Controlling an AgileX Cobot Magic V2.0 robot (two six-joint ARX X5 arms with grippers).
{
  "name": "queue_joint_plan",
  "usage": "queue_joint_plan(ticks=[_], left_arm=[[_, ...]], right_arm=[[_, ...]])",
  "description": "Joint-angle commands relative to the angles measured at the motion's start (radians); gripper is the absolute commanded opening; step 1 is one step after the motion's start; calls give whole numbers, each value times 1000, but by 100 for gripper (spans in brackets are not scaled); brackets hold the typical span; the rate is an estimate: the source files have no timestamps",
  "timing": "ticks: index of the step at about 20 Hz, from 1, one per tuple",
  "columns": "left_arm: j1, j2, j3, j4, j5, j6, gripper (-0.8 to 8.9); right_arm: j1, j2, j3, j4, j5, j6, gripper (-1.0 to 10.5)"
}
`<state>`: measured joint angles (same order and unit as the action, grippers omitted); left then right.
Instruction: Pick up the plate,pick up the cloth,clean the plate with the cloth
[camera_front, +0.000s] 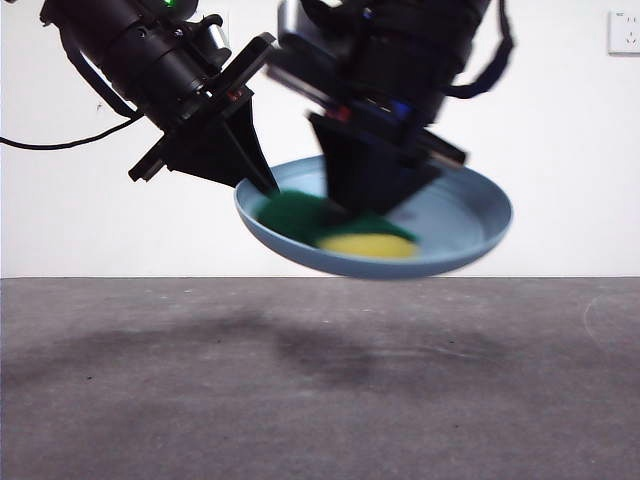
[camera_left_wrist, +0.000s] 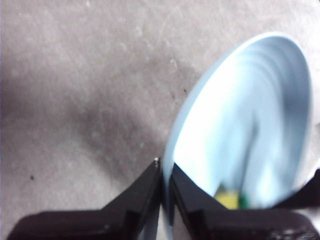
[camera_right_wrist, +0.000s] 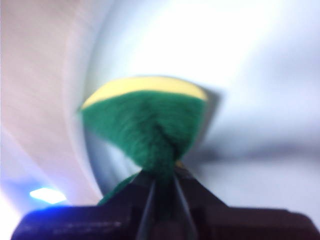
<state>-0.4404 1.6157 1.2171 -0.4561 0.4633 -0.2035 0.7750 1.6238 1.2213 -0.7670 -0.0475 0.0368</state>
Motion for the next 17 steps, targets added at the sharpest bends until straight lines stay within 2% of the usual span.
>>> queue_joint_plan(ticks=[1,2,4,5,8,11,14,16,17], left_arm=[[10,-7,3,-47,38,-3,-8],[10,-7,3,-84,38,23,-8],[10,-7,3,-150,39,66,-8],[10,-7,3,-172,39,81,-8],[10,-7,3,-212,42,108,-8],[8,-7,3,-203,44,106,-8],[8,-7,3,-150,43,87,-8],[8,-7,3,-113,43,53,-8],[8,-7,3,-95,44,40,-8]], right_arm=[[-16,0,-16,-68,284,-13,-16],[-29,-11,-16,-63,391,-13,-16],[-41,-23,-16,-6,513,-13,-16],[-48,-28,-16,36,529,-13,-16],[-68,-32,-16,164,487,-13,-16],[-80,-31,-16,264,302,-5,-16],[-79,-31,-16,314,-20,68,-16],[-66,-31,-16,276,-146,80,-16],[-64,-31,-16,243,-160,79,-16]])
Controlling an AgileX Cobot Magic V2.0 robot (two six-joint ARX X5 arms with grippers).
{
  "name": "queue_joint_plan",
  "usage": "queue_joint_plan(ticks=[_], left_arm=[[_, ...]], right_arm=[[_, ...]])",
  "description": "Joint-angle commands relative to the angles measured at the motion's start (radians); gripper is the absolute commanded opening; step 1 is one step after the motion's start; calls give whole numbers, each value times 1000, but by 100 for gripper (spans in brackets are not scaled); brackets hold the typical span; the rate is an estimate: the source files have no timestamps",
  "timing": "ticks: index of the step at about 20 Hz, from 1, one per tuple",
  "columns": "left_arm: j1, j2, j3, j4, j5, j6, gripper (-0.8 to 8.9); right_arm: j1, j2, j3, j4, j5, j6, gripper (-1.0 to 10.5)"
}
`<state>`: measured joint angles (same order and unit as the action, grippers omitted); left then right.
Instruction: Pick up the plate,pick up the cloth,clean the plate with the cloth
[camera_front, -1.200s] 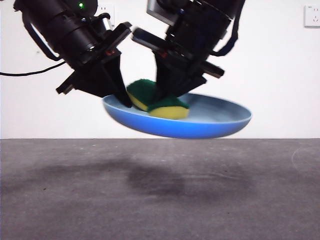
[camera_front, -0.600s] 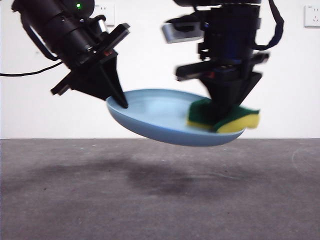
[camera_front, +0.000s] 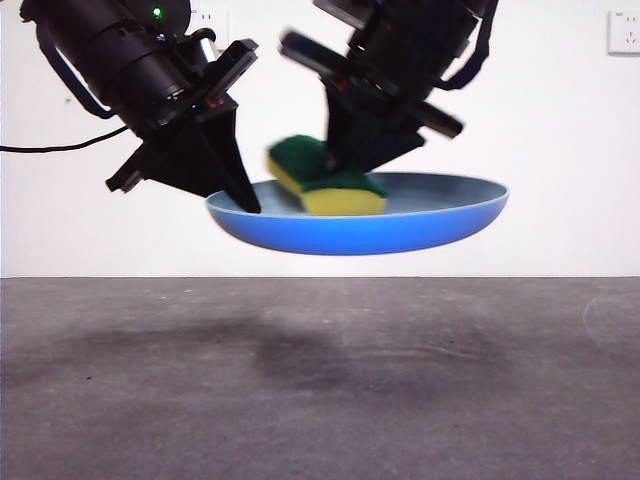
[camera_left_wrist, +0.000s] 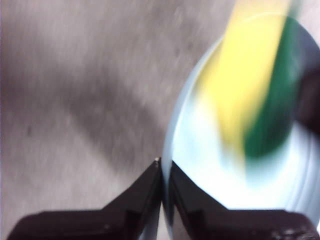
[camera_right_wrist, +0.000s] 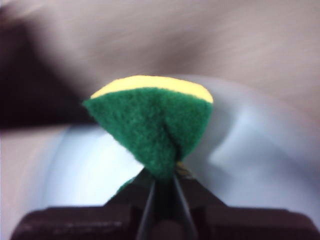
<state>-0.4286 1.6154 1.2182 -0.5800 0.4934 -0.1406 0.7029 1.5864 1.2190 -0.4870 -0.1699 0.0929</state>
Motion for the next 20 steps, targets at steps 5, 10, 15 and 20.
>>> queue_joint_plan(ticks=[5,10,15,20], left_arm=[[0,-7,2,70,0,-38,-8],[-1,-6,2,-9,-348,94,-8],[22,-3,2,-50,-561,155,-8],[77,3,2,-41,-563,163,-8]], right_arm=[[7,0,-14,-286,67,-23,-16],[7,-105,-14,-288,389,-21,-16],[7,-226,-14,-260,387,-14,-16],[7,-337,-14,-254,386,-14,-16]])
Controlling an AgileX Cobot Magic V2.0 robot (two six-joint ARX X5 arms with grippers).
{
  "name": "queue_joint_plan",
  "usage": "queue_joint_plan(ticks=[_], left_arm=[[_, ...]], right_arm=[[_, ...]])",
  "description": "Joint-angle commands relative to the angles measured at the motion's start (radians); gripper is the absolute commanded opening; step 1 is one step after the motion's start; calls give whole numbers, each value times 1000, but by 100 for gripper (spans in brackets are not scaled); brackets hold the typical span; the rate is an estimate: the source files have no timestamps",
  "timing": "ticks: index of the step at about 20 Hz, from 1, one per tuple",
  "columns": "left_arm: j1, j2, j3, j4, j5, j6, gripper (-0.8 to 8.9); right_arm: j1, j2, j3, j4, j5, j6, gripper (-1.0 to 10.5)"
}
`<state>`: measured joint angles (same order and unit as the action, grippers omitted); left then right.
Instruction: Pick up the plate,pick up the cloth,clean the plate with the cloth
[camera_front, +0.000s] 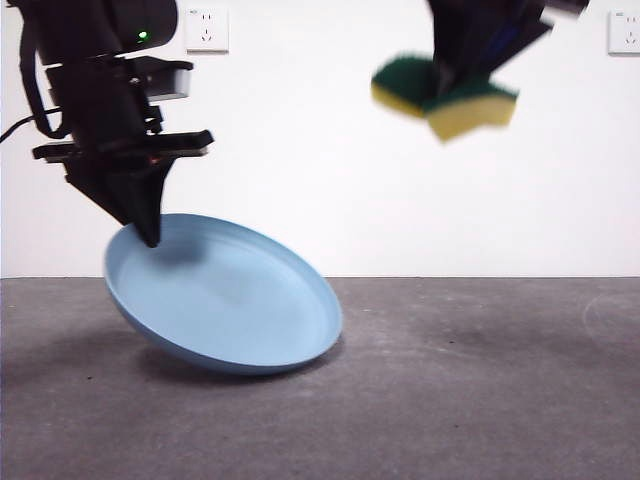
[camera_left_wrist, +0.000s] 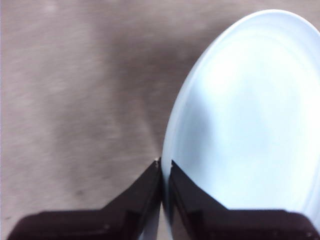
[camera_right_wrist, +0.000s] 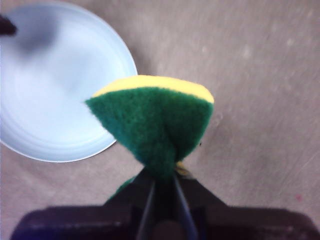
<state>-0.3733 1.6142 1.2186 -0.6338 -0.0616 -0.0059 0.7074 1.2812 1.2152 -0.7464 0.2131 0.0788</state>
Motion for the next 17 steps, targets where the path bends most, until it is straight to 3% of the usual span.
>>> queue_joint_plan(ticks=[1,7,15,16,17], left_arm=[[31,6,1,14,-8,33,-8],[87,55,0,27,12,34,-8],[88,190,0,41,39,34,5],[88,191,0,41,38,34,34],[88,191,0,46,38,34,138]], right_arm=[[2,-53,-10,5,3,0,-16],[2,-166,-10,5,3,3,-16],[2,-178,-10,3,3,3,-16],[2,-178,-10,3,3,3,-16],[2,-178,-10,4,3,3,-16]])
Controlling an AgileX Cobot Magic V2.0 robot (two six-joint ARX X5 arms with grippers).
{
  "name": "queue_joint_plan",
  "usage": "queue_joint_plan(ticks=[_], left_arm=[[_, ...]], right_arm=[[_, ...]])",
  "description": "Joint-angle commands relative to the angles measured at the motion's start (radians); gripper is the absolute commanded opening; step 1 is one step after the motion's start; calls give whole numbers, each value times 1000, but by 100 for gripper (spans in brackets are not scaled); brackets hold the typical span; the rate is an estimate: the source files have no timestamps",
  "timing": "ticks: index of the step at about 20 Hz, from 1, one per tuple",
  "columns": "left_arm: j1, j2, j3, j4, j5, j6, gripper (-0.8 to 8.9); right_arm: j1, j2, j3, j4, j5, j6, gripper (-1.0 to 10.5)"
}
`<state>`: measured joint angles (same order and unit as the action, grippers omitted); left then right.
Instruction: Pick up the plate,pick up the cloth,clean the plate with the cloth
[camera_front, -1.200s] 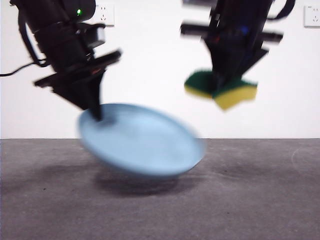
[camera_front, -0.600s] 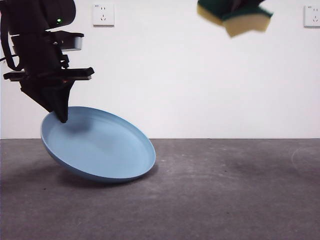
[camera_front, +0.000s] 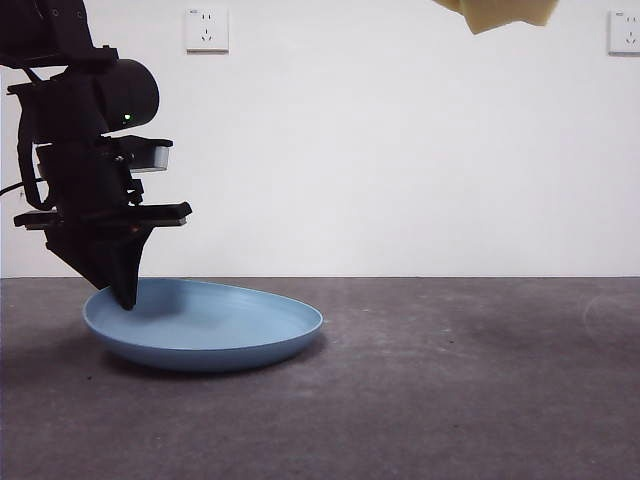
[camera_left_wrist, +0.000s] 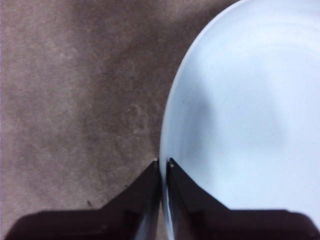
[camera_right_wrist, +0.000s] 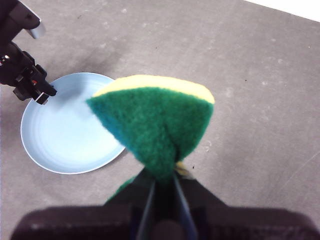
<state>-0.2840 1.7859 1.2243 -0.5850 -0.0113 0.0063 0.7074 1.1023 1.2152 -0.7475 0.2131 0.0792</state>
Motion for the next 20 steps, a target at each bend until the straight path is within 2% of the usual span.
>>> queue_joint_plan(ticks=[1,2,6,9,14,16,20], left_arm=[[-2,19,-6,6,-12,21,273],[-2,19,-6,12,-13,21,378],[-10,4,-6,3,-8,18,382],[-32,-76,-6,-23,-6,10,382],[-82,-330,-6,-82,-5,-6,382],[-105,-453,-6,-145,11,-14,382],[-143,-657,-6,-254,55,-36,381]], right_arm=[[2,1,-10,5,3,3,-16],[2,1,-10,6,3,3,-16],[2,26,-10,22,3,2,-16],[-7,92,-10,70,2,2,-16],[-63,284,-10,154,-5,3,-16],[-95,380,-10,158,-8,43,-16],[-163,590,-10,172,-178,63,-6]])
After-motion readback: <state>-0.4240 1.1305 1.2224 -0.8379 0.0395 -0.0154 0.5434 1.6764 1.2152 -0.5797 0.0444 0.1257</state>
